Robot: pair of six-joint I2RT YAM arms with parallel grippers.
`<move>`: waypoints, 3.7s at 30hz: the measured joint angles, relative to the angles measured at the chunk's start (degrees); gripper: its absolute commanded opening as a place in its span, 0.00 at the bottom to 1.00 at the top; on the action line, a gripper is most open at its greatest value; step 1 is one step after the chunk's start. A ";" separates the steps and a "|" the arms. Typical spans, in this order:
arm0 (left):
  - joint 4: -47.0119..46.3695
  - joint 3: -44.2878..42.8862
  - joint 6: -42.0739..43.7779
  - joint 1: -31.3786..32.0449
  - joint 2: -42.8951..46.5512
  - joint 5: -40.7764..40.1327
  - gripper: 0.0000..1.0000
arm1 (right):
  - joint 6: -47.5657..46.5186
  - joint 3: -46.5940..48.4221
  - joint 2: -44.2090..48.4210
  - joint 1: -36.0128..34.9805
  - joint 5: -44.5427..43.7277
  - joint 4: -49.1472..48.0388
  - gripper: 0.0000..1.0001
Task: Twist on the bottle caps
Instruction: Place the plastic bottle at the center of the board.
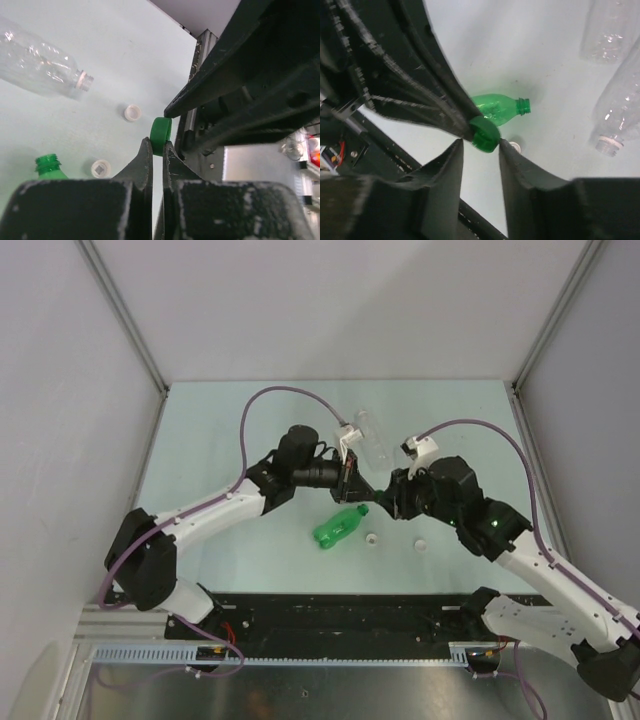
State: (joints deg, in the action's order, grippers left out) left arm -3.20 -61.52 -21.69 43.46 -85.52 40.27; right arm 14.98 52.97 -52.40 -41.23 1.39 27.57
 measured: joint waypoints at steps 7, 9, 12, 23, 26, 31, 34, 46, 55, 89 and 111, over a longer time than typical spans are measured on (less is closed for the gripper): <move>-1.01 0.09 14.03 0.13 0.94 0.55 0.00 | 4.33 0.00 5.84 1.64 3.06 0.02 0.94; -1.53 1.68 21.20 0.15 3.15 1.73 0.00 | 6.78 0.00 8.74 3.85 4.15 0.02 0.97; -1.95 5.79 33.94 0.81 9.25 3.93 0.00 | 10.56 0.11 11.69 10.21 8.37 0.13 0.96; -2.27 15.13 72.41 7.02 25.94 3.76 0.00 | 21.79 1.03 3.04 23.67 44.41 0.44 0.85; -2.08 15.13 76.67 7.15 25.99 3.08 0.00 | 21.62 1.03 1.79 19.74 47.06 0.07 0.80; -1.36 15.13 80.37 7.39 26.34 3.28 0.00 | 20.90 1.03 1.27 13.81 49.40 -2.71 0.75; -0.72 15.13 81.68 7.43 26.88 3.89 0.00 | 19.89 1.03 0.46 11.32 48.89 -3.32 0.72; -0.09 15.13 81.57 7.56 27.23 6.56 0.00 | 15.96 1.05 -0.87 7.21 40.24 -3.41 0.67; -1.42 15.13 78.64 7.69 26.69 6.34 0.00 | 16.61 1.05 -1.07 6.67 40.06 -4.96 0.62; -12.72 16.65 75.78 8.55 29.09 3.82 0.00 | 27.15 1.05 0.81 7.58 45.64 -15.26 0.26; -12.24 12.85 24.39 4.79 20.13 -26.93 0.99 | 14.08 1.05 6.56 25.27 30.42 2.29 0.09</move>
State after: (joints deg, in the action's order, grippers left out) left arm -15.44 -48.66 2.70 48.25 -65.39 13.34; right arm 29.06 54.02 -45.84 -15.97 31.81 29.87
